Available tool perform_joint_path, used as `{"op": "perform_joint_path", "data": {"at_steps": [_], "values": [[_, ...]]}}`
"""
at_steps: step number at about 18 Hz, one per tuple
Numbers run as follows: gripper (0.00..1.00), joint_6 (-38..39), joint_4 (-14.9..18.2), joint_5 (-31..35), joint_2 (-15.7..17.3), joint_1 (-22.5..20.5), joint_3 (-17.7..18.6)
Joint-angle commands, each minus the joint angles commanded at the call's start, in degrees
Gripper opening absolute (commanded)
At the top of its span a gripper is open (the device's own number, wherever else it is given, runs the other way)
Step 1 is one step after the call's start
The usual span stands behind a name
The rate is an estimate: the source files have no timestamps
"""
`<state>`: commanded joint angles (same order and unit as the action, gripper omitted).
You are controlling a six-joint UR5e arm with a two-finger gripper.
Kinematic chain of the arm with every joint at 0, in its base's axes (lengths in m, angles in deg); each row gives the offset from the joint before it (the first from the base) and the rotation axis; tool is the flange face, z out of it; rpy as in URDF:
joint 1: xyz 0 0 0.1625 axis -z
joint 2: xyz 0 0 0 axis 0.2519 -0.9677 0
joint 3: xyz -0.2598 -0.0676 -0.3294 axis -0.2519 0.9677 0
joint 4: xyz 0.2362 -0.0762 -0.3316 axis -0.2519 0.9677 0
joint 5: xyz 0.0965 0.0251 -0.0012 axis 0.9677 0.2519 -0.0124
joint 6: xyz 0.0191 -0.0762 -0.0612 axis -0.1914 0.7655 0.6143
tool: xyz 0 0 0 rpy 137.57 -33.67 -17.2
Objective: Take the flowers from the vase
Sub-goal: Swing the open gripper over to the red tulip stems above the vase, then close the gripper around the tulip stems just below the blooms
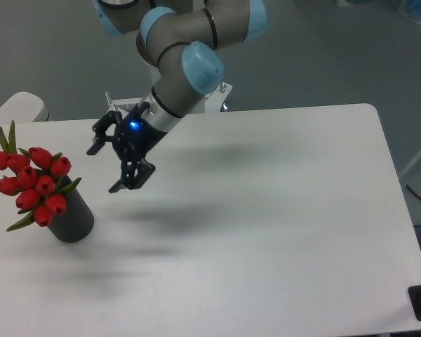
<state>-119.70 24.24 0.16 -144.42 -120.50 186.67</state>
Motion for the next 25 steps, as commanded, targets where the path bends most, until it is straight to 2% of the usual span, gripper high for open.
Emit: {"op": "perform_joint_path", "data": {"at_steps": [3,9,13,20,25], "values": [[1.00,0.09,-0.97,-4.84,-1.67,0.09,0.00],[1.00,0.09,-3.96,-5.90,-4.66,1.58,-0.35],[1.00,0.18,-4.14,-6.78,-6.50,3.34,-1.14],[1.00,0.18,-4.22,-8.98,-7.39,4.39,-1.41],[1.00,1.31,-6.07,-9.95,-8.70,5.62,-2.46]]}}
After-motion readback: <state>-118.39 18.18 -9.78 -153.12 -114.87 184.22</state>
